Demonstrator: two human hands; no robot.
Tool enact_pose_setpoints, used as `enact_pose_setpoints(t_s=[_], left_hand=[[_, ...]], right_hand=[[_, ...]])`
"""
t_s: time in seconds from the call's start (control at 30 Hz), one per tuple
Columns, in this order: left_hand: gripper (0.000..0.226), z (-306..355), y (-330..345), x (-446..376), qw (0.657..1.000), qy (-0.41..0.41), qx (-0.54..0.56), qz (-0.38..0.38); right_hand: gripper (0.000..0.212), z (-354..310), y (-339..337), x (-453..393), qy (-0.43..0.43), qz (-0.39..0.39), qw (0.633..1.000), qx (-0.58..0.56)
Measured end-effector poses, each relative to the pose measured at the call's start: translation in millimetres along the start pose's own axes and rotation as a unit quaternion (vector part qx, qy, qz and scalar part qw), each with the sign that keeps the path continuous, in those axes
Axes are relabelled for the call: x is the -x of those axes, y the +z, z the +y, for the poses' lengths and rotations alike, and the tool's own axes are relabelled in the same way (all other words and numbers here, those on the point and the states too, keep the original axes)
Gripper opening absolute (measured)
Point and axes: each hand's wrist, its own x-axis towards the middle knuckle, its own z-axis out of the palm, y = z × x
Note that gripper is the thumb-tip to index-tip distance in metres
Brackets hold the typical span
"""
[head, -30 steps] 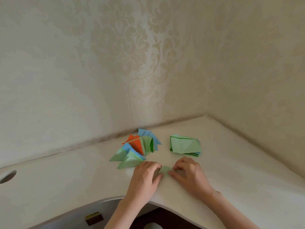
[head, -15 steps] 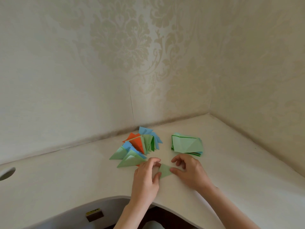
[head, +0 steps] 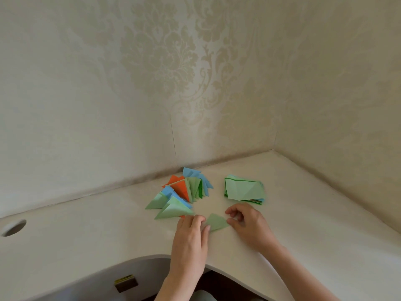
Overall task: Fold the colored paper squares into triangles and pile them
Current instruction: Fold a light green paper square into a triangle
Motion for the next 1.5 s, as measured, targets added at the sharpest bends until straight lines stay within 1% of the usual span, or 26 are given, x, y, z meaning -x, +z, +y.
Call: enact_pose_setpoints(t_s=[0.13,0.2,0.27,0.37,0.43,0.5,0.53,0.6,0.67,0.7,0.8,0.83,0.97,1.1,1.23,1.33,1.4,1.5], left_hand=[[0.037,17,4,-7,0.998,-0.043,-0.029,-0.033],[0.040,26,4,-13,0.994,-0.082,-0.037,-0.066],[0.037,28,5,-18,0.991,-0.108,-0.017,-0.075],[0.028,26,6,-25,0.984,-0.153,0.053,-0.071],[0.021,22,7,-27,0.981,-0.164,0.080,-0.067],[0.017,18,6,-26,0.980,-0.160,0.104,-0.050],[0.015,15,4,-25,0.981,-0.156,0.113,-0.037],[0.011,7,-2,-22,0.982,-0.151,0.117,-0.011],[0.009,-4,-12,-21,0.982,-0.152,0.114,0.015],[0.009,-11,-17,-20,0.982,-0.154,0.108,0.026],[0.009,-32,-30,-20,0.982,-0.167,0.069,0.052],[0.010,-39,-33,-20,0.982,-0.171,0.059,0.061],[0.012,-57,-40,-23,0.982,-0.167,0.017,0.086],[0.018,-65,-39,-28,0.985,-0.145,-0.007,0.095],[0.028,-68,-33,-34,0.987,-0.129,-0.027,0.088],[0.034,-61,-29,-36,0.991,-0.103,-0.010,0.089],[0.031,-50,-26,-37,0.992,-0.080,0.007,0.096],[0.029,-26,-20,-35,0.993,-0.060,0.064,0.085]], right_hand=[[0.018,0,4,3,-0.006,0.004,0.999,0.044],[0.017,0,5,4,-0.010,0.014,0.999,0.050],[0.016,0,5,6,-0.012,0.020,0.998,0.052],[0.016,0,5,6,-0.015,0.017,0.998,0.054],[0.016,-1,2,5,-0.020,0.006,0.998,0.057],[0.018,-5,-2,2,-0.022,0.015,0.998,0.057],[0.017,-8,-5,1,-0.021,0.039,0.997,0.058],[0.017,-10,-10,-4,-0.035,0.116,0.988,0.098],[0.026,-6,-12,-10,-0.055,0.172,0.970,0.161],[0.031,-2,-12,-13,-0.061,0.186,0.963,0.186],[0.036,4,-9,-22,-0.074,0.201,0.949,0.231],[0.033,5,-6,-24,-0.077,0.204,0.947,0.235],[0.010,2,4,-30,-0.093,0.228,0.939,0.240],[0.010,3,2,-29,-0.100,0.261,0.935,0.219],[0.008,0,-16,-21,-0.123,0.290,0.930,0.191],[0.006,-12,-33,-5,-0.169,0.319,0.916,0.173],[0.003,-23,-37,12,-0.215,0.312,0.909,0.172],[0.005,-29,-26,35,-0.245,0.254,0.916,0.190]])
